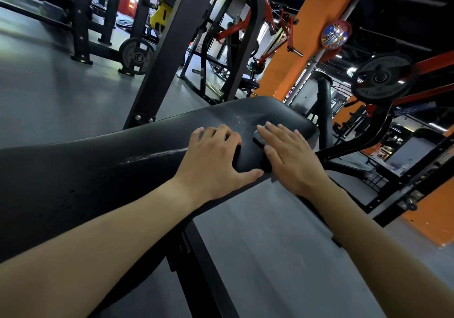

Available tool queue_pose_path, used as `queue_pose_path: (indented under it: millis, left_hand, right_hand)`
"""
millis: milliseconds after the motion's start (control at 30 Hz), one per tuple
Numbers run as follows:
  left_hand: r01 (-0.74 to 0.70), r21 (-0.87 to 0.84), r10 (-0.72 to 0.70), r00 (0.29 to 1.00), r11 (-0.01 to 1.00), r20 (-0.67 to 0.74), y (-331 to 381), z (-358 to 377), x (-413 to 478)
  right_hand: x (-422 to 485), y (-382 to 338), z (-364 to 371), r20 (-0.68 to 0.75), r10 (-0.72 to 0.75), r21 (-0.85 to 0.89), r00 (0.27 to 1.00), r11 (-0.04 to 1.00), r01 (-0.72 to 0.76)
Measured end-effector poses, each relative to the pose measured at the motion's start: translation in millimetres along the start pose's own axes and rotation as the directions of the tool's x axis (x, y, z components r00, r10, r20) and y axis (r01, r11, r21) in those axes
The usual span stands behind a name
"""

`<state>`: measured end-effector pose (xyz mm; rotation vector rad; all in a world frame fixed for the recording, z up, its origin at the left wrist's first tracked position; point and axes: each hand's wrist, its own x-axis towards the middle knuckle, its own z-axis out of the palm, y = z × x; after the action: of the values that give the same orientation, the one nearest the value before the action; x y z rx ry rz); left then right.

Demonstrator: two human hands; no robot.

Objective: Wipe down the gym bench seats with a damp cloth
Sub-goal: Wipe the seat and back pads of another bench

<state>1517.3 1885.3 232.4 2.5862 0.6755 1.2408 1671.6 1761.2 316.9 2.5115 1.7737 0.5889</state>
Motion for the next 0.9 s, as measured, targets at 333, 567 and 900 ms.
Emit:
queue_pose_path:
  millis: [333,567,900]
  left_hand:
    - [0.026,0.047,-0.028,0.999,0.999,0.035,-1,-1,1]
    - [0.019,0.007,-0.019,1.000,1.000,-0.003,0,-2,1]
    - [0.018,0.024,-0.018,1.000,1.000,-0.002,-1,0,0]
  right_hand:
    - [98,20,-6,0.091,0.191,-0.084,0.977,0.979,-0.184]
    - [85,-30,6,0.234,-0.164,0.021,0.958,0.986,0.163]
    - [127,17,-2,0.177,0.122,-0.107,0.977,0.989,-0.104]
